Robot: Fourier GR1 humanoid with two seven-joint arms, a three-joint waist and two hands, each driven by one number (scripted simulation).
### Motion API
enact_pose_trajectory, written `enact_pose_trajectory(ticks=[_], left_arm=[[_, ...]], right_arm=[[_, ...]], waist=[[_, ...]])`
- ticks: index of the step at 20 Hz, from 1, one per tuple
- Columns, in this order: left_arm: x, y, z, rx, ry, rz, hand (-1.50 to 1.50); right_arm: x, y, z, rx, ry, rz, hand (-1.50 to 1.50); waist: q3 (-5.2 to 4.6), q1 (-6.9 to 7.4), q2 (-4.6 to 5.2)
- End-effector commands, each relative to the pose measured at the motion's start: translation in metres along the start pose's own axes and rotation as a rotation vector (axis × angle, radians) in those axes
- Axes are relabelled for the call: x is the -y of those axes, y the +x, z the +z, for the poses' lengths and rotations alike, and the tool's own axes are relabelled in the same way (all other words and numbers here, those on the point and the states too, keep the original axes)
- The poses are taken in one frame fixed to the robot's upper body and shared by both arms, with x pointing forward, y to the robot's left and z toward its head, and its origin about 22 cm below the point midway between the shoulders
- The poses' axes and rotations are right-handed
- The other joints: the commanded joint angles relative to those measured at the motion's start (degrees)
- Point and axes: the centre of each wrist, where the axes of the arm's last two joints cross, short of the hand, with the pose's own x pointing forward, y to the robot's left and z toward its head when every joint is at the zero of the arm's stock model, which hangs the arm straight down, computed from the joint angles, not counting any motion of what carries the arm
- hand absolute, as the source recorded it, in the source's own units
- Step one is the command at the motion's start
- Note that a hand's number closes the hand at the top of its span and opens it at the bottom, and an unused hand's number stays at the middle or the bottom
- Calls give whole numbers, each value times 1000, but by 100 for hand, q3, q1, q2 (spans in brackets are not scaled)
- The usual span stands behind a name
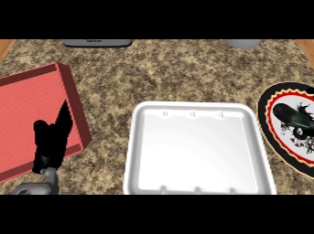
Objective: Pick the eggplant from the tray and place it in the plate
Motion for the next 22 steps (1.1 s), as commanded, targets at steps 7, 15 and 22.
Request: enact_pose_trajectory(ticks=[7, 15, 22], left_arm=[[6, -11, 1, -34, 15, 5, 0], [-4, -3, -1, -48, -6, -1, 0], [-6, -3, -10, -35, -11, 6, 0]], right_arm=[[23, -38, 20, 213, -230, -612, -150], [9, -72, 41, 237, -162, -692, -150], [-6, -78, 43, 285, -159, -677, -150]], waist=[[-38, -128, 25], [-42, -22, 30], [-44, -29, 28]])
